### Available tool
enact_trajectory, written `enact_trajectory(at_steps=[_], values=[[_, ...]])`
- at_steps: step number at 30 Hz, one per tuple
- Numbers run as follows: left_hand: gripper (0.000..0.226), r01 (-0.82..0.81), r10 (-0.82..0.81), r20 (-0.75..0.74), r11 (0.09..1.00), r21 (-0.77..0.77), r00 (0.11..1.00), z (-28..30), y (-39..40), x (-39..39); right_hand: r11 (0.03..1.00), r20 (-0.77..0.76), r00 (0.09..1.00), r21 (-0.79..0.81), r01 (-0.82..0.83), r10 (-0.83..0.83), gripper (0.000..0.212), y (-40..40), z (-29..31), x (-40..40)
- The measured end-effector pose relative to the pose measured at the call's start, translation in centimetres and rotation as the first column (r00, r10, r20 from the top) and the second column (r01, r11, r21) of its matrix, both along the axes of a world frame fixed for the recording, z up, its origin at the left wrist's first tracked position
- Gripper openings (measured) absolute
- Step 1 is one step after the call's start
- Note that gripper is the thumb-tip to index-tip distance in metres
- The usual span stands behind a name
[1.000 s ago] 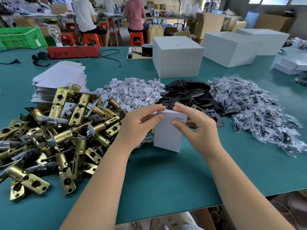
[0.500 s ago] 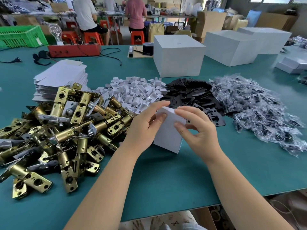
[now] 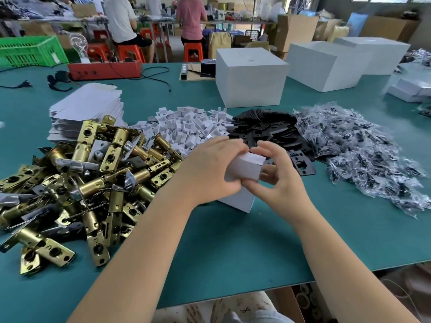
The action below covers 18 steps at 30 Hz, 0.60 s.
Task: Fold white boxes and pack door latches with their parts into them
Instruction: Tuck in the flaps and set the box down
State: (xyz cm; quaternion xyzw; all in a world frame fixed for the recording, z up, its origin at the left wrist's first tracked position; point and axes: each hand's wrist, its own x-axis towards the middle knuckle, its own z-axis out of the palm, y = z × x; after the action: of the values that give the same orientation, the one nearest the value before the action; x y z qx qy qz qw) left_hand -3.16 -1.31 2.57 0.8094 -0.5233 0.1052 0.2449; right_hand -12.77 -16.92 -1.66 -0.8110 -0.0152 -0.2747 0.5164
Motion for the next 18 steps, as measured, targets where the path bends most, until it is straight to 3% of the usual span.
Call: enact_trajectory(at_steps=[2,4,6,8,11,14,16,18], values=[[0.066,0.008,-0.041,0.123,0.967,0.254,0.992,1.4,-1.2,0.3,0.998,-0.233,0.972,0.062,-0.007,0.021,0.068,-0.4,-0.5,-0.2],[0.057,-0.040,-0.071,0.224,0.888,0.459,0.972,2.4,-2.6,0.3,0.988,-0.460,0.888,-0.147,-0.053,-0.020,0.056,-0.5,-1.1,-0.3],[0.045,-0.083,-0.097,0.273,0.811,0.578,0.957,3.2,-3.9,0.2,0.966,-0.540,0.841,-0.236,-0.108,-0.038,0.046,-0.4,-1.3,-0.2],[0.050,-0.085,-0.117,0.274,0.773,0.628,0.955,3.8,-4.5,0.1,0.960,-0.550,0.834,-0.253,-0.116,-0.044,0.036,-0.4,-1.2,-0.1],[0.059,0.065,-0.121,0.057,0.809,0.584,0.991,3.7,-4.5,0.3,0.953,-0.586,0.807,-0.280,-0.118,-0.072,0.029,-0.5,-1.0,-0.2],[0.046,0.134,-0.092,-0.113,0.879,0.458,0.989,3.1,-3.3,1.0,0.956,-0.568,0.821,-0.265,-0.125,-0.050,0.020,-0.6,-0.9,-0.3],[0.042,0.119,-0.061,-0.165,0.922,0.367,0.984,2.7,-2.4,1.6,0.978,-0.563,0.825,-0.194,-0.073,-0.050,0.018,-0.3,-1.1,-0.1],[0.040,0.072,-0.010,-0.230,0.963,0.260,0.973,2.2,-1.7,2.0,1.000,-0.540,0.841,-0.017,0.022,-0.028,0.016,0.5,-1.6,0.2]])
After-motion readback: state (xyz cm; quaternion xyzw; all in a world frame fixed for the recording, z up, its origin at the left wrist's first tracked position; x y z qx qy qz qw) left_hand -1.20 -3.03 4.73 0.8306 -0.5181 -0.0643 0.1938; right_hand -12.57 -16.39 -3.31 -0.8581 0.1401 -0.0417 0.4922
